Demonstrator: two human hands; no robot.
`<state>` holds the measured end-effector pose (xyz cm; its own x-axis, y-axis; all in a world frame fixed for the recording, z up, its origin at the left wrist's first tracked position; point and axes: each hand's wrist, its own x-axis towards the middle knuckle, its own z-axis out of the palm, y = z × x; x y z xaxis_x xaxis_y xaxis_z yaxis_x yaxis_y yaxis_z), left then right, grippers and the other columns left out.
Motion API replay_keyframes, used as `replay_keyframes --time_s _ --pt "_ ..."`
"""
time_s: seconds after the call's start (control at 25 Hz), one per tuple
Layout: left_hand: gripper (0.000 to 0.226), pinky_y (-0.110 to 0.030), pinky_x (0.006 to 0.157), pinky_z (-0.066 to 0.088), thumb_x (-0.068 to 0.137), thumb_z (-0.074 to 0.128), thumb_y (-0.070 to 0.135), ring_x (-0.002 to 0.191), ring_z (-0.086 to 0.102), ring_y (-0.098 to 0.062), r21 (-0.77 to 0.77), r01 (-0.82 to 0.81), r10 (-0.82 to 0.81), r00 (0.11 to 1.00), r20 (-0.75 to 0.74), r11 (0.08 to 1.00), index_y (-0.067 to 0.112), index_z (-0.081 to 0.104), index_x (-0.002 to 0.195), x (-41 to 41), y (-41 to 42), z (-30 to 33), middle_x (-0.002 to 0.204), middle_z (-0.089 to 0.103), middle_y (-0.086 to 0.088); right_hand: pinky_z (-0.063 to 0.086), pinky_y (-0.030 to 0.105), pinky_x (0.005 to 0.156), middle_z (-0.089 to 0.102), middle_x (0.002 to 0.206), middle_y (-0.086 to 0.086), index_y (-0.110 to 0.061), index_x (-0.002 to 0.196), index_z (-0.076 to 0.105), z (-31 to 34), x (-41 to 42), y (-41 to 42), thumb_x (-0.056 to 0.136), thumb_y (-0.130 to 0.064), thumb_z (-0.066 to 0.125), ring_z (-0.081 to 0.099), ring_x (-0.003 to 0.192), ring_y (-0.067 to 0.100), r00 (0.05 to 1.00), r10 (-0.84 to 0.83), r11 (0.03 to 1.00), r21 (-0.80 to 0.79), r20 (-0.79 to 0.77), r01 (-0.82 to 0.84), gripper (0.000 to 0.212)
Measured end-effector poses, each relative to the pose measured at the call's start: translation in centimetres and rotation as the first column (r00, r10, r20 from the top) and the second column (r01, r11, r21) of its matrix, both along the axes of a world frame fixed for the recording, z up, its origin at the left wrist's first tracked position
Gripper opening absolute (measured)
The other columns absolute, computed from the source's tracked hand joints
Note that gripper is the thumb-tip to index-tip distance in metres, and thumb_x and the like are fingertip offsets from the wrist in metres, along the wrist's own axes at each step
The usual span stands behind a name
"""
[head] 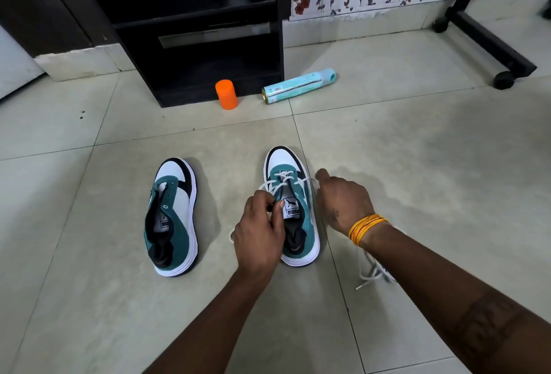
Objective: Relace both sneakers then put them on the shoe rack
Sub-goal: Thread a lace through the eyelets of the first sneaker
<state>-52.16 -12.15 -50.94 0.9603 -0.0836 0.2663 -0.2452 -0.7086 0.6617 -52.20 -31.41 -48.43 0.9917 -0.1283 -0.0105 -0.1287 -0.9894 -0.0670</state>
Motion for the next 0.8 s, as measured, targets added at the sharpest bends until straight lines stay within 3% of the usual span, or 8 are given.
replay_keyframes --time_s 0.16,0.36,0.6,0.8 --pt "0.016 -0.045 0.065 0.054 0.104 0.059 0.039 0.077 0.065 -0.025 -0.007 -0.002 0.002 1.0 0.01 1.0 0.025 0.05 0.103 -0.1 -0.1 -0.1 0.097 0.063 0.008 0.037 0.034 0.06 0.07 0.098 0.005 -0.017 0.127 0.047 0.5 0.5 1.7 0.102 -0.027 0.046 0.069 0.082 0.038 0.987 0.136 0.991 0.008 0.081 -0.137 0.028" --pt "0.016 -0.044 0.065 0.054 0.104 0.058 0.039 0.077 0.065 -0.024 -0.017 -0.003 0.003 1.0 -0.003 1.0 0.023 0.053 0.103 -0.1 -0.1 -0.1 0.098 0.064 0.008 0.048 0.033 0.075 0.071 0.111 0.007 -0.014 0.117 0.062 0.2 -0.5 -1.2 0.096 -0.016 0.052 0.07 0.101 0.033 0.983 -0.105 0.987 -0.135 -0.152 0.085 0.024" --pt "0.017 -0.043 0.064 0.053 0.105 0.056 0.038 0.077 0.064 -0.025 -0.01 -0.003 0.003 1.0 0.008 1.0 0.021 0.053 0.102 0.0 -0.1 -0.3 0.097 0.063 0.006 0.037 0.033 0.062 0.072 0.1 0.006 -0.017 0.129 0.051 0.9 0.3 1.7 0.1 -0.025 0.046 0.07 0.087 0.038 0.992 0.109 0.994 -0.007 0.057 -0.109 0.03" --pt "0.016 -0.043 0.063 0.053 0.105 0.057 0.036 0.077 0.064 -0.026 0.017 0.009 -0.01 1.0 0.015 1.0 0.021 0.052 0.102 -0.3 -0.4 -0.1 0.096 0.062 0.005 0.037 0.031 0.068 0.071 0.109 0.008 -0.012 0.116 0.061 0.2 -0.3 -0.9 0.095 -0.016 0.05 0.069 0.099 0.035 0.984 -0.109 0.987 -0.131 -0.138 0.091 0.023"
